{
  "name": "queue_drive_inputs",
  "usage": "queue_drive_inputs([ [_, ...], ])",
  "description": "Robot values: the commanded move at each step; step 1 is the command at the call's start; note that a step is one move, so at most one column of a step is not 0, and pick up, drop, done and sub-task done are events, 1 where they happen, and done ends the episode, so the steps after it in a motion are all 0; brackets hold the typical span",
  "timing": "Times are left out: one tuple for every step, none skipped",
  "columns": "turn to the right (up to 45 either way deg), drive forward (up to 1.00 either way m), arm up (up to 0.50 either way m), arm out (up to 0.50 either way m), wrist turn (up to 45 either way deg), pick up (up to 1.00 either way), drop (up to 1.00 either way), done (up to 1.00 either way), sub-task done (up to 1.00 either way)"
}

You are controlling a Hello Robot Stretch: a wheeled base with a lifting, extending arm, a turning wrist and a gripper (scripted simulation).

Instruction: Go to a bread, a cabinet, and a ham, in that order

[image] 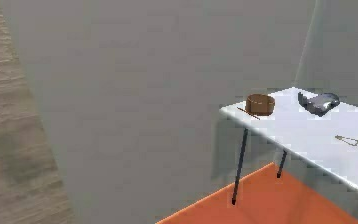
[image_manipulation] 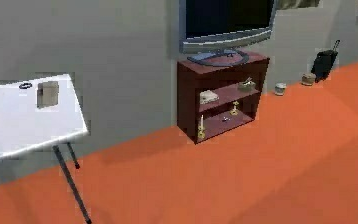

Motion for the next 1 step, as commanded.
queue_drive_inputs([
  [12.0, 0.0, 0.0, 0.0, 0.0, 0.0, 0.0, 0.0, 0.0],
])
